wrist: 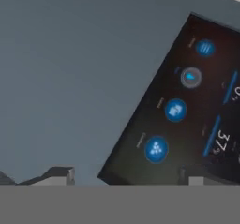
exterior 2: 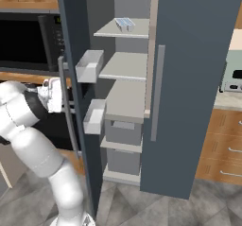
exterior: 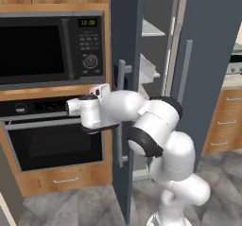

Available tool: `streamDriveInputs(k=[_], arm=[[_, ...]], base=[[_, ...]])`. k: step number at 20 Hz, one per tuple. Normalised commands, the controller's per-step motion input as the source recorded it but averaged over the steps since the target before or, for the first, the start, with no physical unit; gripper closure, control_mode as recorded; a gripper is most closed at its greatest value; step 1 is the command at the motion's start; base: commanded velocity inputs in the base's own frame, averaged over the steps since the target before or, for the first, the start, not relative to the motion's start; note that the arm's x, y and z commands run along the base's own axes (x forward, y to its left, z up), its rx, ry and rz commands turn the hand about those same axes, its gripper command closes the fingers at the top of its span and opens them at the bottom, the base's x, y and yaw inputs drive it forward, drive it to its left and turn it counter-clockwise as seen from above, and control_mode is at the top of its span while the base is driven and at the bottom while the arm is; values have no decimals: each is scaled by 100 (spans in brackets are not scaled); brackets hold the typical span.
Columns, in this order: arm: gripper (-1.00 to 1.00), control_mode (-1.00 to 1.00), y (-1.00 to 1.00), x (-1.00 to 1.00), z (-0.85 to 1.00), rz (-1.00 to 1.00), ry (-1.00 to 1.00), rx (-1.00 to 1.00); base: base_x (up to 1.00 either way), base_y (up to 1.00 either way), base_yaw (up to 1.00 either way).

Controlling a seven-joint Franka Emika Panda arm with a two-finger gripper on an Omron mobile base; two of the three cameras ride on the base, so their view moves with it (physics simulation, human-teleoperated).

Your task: The ice cube tray has been filled with water. Take the tray and place it in the freezer to make ice. Close the freezer door after placing the tray.

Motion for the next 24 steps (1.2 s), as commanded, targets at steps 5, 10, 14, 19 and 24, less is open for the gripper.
streamDriveInputs(k=[5, 10, 14, 19, 24], arm=[[-100, -100, -100, -2, -2, -32, 0, -4], [-100, -100, -92, 10, 0, -6, 0, 0], [-100, -100, -91, 1, 0, 0, 0, 4], [-100, -100, -88, 0, 1, 10, -5, 9], [-100, -100, -70, 0, 0, 26, -9, 13]], base=[[0, 0, 0], [0, 0, 0], [0, 0, 0], [0, 0, 0], [0, 0, 0]])
